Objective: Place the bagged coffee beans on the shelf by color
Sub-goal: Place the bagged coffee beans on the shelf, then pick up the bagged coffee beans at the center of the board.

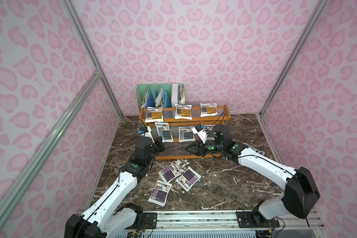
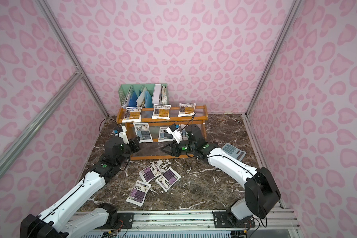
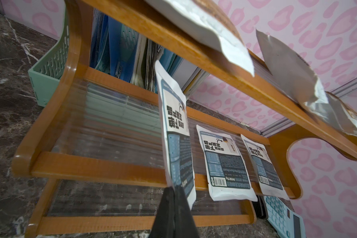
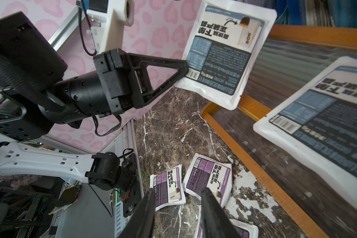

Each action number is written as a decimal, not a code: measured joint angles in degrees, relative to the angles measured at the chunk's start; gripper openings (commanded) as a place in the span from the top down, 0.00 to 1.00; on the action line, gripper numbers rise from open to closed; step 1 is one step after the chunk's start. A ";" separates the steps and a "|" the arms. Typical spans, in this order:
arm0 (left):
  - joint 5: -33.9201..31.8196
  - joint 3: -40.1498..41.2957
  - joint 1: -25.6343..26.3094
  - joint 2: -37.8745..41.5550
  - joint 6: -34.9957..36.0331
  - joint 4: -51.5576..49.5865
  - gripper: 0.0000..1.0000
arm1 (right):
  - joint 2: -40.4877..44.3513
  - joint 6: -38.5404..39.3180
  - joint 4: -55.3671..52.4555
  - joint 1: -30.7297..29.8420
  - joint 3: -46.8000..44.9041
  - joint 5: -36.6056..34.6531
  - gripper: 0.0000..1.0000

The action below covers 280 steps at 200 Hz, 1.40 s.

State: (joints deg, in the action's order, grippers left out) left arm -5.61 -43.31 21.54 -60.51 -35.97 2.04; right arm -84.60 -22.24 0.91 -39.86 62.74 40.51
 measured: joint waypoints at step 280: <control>-18.08 -0.48 1.90 -0.55 -6.43 -31.61 0.38 | 6.21 -0.33 -3.32 1.36 -16.76 -4.52 0.63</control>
State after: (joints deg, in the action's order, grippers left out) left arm -23.68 -43.79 23.44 -61.06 -42.39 -29.56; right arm -78.39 -22.57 -2.42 -38.50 45.98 35.99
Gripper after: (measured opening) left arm 0.622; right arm 0.367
